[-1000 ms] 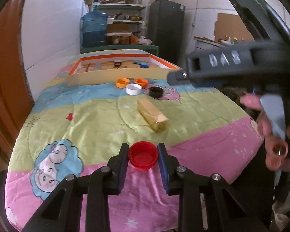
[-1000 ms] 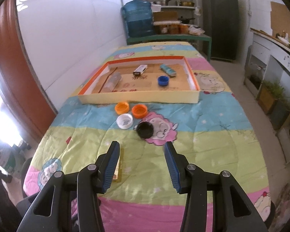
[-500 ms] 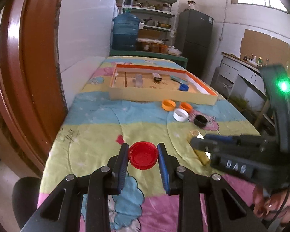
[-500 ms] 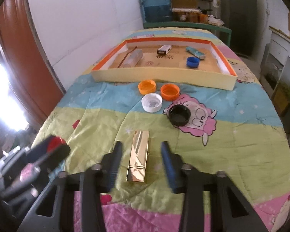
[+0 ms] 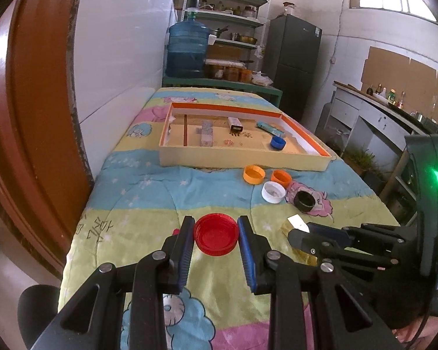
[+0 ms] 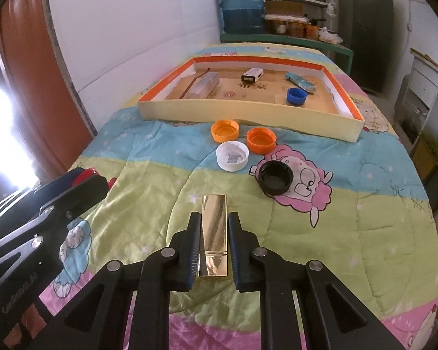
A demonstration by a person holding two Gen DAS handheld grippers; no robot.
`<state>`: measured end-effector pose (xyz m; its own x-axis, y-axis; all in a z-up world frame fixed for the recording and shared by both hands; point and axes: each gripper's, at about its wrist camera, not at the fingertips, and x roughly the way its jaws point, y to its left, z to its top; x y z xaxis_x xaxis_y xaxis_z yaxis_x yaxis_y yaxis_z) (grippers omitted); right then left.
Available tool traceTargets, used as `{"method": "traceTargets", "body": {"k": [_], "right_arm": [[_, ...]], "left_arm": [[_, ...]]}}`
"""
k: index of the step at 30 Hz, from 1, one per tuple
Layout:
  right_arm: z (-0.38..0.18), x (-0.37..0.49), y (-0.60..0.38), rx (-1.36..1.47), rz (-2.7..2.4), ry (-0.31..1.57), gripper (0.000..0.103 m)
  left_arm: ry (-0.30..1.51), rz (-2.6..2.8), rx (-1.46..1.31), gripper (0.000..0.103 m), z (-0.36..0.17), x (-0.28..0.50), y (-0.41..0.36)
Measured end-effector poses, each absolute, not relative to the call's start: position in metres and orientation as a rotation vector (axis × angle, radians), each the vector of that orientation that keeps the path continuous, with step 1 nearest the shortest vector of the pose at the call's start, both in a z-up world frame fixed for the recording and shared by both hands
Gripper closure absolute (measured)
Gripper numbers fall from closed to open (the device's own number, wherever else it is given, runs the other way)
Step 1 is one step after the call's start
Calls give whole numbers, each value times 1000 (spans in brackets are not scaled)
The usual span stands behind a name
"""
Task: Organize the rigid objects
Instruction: 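Carry the red cap with the left gripper while the right carries the gold box into the tray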
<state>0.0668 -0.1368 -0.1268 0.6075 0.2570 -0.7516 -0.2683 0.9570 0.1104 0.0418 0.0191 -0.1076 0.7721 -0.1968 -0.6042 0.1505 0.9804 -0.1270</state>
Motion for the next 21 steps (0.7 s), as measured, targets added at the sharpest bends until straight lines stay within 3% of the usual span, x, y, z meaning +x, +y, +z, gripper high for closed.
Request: {"method": "traceTargets", "body": {"k": [21], "right_arm": [[-88, 91, -152, 2, 267, 772, 85]], "left_arm": [[647, -189, -84, 73, -80, 79, 6]]}}
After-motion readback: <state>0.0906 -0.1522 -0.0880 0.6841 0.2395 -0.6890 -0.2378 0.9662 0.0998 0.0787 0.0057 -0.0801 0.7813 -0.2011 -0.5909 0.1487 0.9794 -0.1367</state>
